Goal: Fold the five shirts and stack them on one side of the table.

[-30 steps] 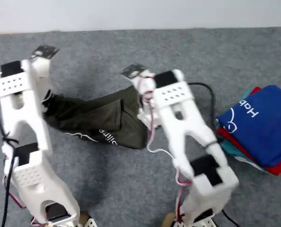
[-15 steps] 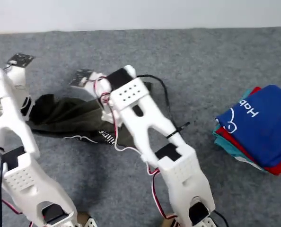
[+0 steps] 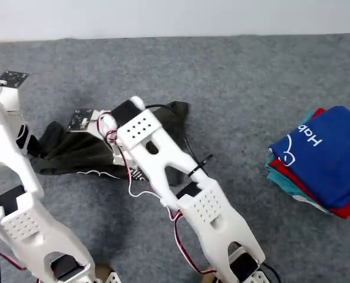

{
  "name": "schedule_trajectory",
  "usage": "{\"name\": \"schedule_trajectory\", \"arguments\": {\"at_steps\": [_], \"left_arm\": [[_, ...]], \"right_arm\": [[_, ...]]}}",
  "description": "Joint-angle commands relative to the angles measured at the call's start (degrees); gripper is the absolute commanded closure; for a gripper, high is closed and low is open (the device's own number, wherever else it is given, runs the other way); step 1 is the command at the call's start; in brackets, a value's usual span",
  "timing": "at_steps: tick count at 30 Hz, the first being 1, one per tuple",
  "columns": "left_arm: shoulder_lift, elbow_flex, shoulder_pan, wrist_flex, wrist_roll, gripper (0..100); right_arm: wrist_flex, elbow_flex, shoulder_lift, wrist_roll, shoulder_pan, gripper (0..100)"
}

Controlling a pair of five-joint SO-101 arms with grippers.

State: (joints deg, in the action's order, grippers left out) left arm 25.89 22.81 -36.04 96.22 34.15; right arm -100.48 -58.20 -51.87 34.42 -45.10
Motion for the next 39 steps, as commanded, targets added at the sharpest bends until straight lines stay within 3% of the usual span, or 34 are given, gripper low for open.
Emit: {"name": "schedule_trajectory", "arguments": {"at_steps": [1,7,12,14,23,29,33,39], "left_arm": [[-3.3,0.1,-0.3,-0.4,0.4,85],[-3.3,0.0,-0.4,-0.4,0.4,86],[-3.7,0.0,-0.4,-0.4,0.4,86],[-3.8,0.1,-0.4,-0.3,0.4,86],[-8.6,0.2,-0.4,0.5,0.4,86],[-12.9,-0.1,-0.4,0.6,0.4,86],[-12.1,-0.1,-0.4,2.5,0.4,86],[-10.4,-0.1,-0.6,2.9,0.4,86]], "right_arm": [[-1.4,-5.5,-2.2,0.5,-0.4,76.8],[-0.5,-12.7,-11.0,0.5,1.2,78.1],[-0.6,-22.8,-14.8,0.4,4.4,99.8],[-2.1,-26.4,-14.7,0.4,5.2,96.6],[-2.5,-28.7,-6.8,0.5,6.4,98.9],[-2.4,-16.0,2.9,0.5,6.4,98.0],[-2.3,-5.5,4.9,0.3,6.1,91.8],[-1.5,-4.4,3.7,0.2,5.4,87.2]]}}
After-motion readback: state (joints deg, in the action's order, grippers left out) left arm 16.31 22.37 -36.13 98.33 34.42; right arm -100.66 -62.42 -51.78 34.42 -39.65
